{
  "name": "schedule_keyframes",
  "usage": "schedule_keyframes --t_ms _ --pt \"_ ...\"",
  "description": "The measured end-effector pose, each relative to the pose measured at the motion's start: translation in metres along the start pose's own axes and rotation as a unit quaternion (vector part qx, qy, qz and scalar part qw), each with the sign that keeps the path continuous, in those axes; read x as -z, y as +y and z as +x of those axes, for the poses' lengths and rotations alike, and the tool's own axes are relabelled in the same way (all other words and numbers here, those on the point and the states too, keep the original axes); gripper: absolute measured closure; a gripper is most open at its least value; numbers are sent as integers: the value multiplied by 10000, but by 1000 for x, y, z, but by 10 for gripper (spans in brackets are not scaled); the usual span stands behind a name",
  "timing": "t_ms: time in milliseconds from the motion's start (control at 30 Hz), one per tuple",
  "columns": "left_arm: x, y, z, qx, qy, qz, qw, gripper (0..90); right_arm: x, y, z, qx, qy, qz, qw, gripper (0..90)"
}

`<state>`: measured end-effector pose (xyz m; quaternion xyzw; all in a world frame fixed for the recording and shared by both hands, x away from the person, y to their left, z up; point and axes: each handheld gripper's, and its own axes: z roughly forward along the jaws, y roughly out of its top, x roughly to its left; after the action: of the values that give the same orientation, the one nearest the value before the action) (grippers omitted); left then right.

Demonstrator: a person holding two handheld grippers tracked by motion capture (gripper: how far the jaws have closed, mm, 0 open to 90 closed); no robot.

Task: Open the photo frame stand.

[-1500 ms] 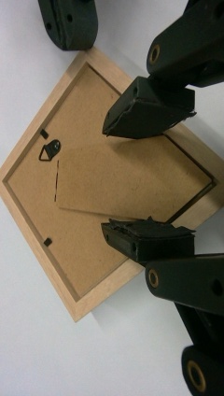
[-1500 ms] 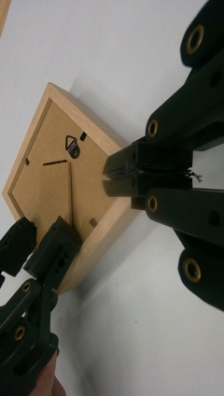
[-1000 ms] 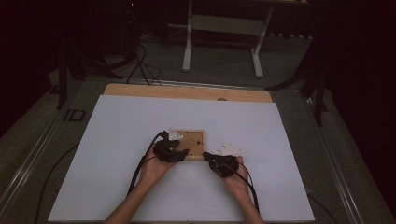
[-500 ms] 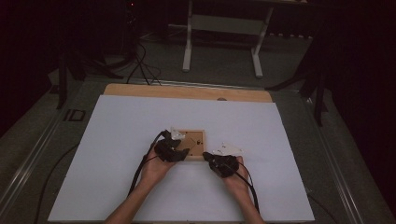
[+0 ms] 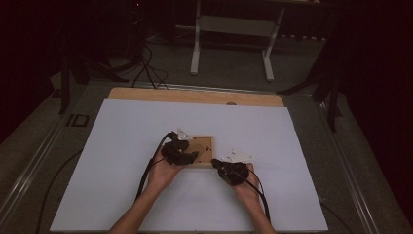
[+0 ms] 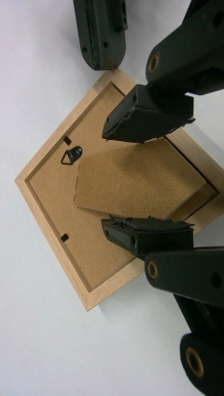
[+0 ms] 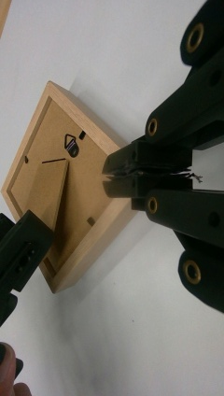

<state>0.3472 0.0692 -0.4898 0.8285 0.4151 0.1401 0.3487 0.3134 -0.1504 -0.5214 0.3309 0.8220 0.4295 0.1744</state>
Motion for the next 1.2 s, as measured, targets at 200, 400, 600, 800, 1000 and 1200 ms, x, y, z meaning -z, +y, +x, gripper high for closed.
schedule_keyframes --t_ms 200,400,600,800,1000,1200 --pt "2 -2 2 95 -75 -58 9999 498 0 0 0 -3 -1 3 10000 874" --pt "5 -11 2 16 -60 0 10000 463 0 0 0 -9 -1 11 10000 874" --pt "1 -16 3 -40 -111 157 9998 493 0 0 0 -11 -5 11 10000 874" --pt "4 -10 4 30 -145 212 9997 506 0 0 0 -6 -1 11 10000 874" --pt "9 6 2 85 -158 133 9998 504 0 0 0 2 -9 6 10000 873" --pt "8 8 9 303 -429 328 9981 488 0 0 0 4 -4 8 10000 873"
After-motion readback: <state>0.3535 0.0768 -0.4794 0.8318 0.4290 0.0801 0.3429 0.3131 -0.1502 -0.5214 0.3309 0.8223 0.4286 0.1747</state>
